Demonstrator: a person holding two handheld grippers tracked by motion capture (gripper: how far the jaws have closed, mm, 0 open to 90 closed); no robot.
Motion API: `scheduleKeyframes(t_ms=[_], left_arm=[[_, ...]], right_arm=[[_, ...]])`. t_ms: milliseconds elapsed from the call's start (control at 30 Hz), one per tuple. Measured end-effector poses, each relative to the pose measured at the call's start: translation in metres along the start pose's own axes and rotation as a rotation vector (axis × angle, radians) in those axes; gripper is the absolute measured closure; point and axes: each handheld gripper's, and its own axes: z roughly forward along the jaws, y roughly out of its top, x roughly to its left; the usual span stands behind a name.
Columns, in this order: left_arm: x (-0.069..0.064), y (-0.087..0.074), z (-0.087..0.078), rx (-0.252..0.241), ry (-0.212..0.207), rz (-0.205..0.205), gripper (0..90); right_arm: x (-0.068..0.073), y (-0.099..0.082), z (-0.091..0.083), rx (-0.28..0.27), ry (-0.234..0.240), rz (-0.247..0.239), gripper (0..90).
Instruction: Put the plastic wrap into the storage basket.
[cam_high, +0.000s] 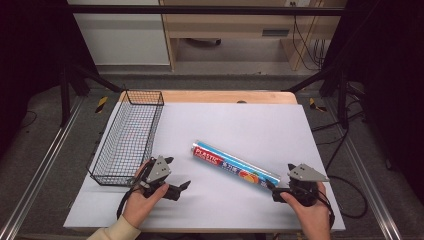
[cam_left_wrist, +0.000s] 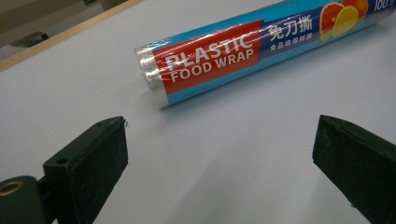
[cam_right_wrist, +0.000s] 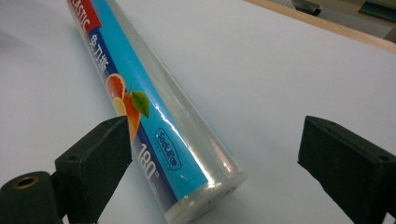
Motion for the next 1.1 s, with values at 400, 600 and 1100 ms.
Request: scheduleKeyframes(t_ms=[400, 600, 1100], left_arm=[[0.004, 0.0, -0.002, 0.005, -0.014, 0.004, 3.3], [0.006, -0.001, -0.003, 0.014, -0.01, 0.005, 3.3], [0.007, -0.001, -0.003, 0.026, -0.021, 0.024, 3.5]], right_arm=[[0.013, 0.046, 0.013, 0.13, 0.064, -0.137, 6.4], [0.025, 0.074, 0.034, 0.248, 0.154, -0.263, 6.1], [0.042, 0.074, 0.111, 0.434, 0.314, -0.298, 10.4]])
